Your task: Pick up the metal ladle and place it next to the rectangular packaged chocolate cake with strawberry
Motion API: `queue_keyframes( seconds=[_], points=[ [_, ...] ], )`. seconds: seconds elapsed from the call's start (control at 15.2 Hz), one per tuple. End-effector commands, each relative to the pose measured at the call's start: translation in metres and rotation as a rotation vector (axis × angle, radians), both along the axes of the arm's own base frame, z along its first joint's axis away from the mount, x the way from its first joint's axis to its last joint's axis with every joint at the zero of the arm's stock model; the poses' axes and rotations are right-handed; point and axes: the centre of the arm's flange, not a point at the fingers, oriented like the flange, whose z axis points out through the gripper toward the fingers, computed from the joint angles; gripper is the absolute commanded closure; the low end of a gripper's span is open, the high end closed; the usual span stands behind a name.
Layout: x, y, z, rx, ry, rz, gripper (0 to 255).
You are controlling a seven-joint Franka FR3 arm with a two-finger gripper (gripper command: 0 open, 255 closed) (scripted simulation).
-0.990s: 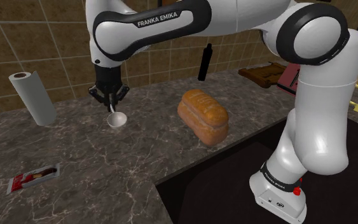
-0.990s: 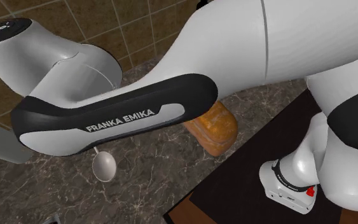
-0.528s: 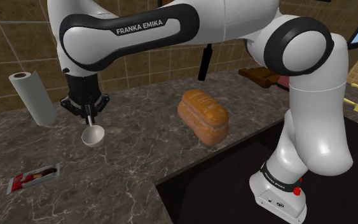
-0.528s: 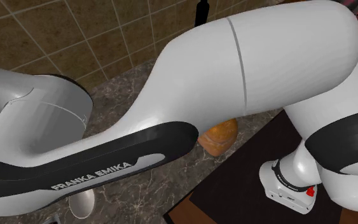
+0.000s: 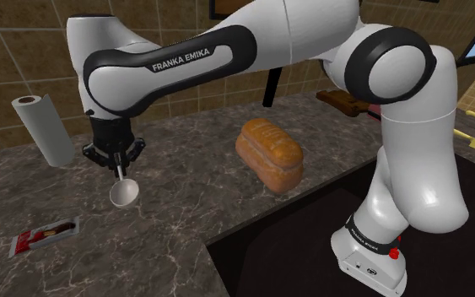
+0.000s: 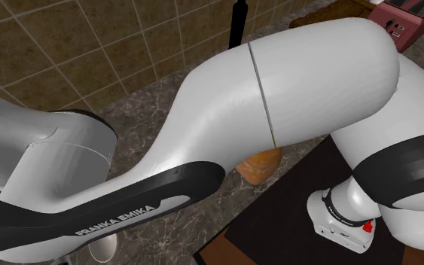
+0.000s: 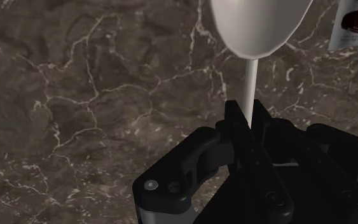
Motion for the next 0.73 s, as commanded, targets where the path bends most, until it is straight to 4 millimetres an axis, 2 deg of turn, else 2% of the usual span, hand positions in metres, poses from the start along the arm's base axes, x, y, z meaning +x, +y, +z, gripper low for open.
queue_keyframes(
  seconds=[0.0,0.53,0.59,0.66],
  points=[
    [0.000,0.001,-0.011,0.000,0.000,0.000,255],
    [0.000,0.001,-0.053,0.000,0.000,0.000,255],
    [0.000,0.001,-0.063,0.000,0.000,0.000,255],
    [0.000,0.001,-0.063,0.000,0.000,0.000,255]
  ],
)
